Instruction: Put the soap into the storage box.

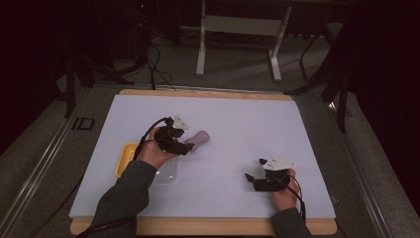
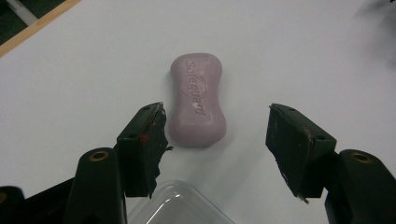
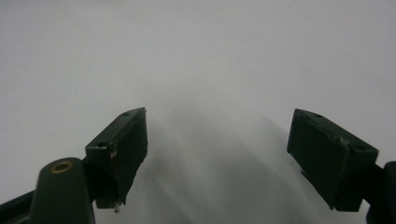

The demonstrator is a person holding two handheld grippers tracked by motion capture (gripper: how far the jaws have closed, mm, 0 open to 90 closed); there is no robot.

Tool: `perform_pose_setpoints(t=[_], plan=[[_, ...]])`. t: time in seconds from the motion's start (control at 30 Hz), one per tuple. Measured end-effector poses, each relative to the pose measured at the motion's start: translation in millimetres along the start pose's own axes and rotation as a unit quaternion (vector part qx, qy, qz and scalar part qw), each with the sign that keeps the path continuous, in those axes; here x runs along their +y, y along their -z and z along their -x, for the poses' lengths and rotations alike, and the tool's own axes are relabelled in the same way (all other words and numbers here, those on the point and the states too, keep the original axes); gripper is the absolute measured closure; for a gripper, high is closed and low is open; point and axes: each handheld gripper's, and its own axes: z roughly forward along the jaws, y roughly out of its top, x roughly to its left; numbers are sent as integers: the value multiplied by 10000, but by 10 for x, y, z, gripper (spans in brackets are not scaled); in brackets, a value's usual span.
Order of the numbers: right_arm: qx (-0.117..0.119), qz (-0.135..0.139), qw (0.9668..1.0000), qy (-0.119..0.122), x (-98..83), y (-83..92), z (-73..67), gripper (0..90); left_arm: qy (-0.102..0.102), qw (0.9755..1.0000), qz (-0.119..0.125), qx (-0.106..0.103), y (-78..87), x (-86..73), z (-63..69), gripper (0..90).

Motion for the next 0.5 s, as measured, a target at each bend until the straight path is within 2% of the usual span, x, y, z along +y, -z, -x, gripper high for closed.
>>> perform_pose_setpoints(t=[0.5], plan=[[-3, 7, 10000, 1, 0, 2, -2, 198, -81, 9999, -145, -21, -67, 52, -25, 376]])
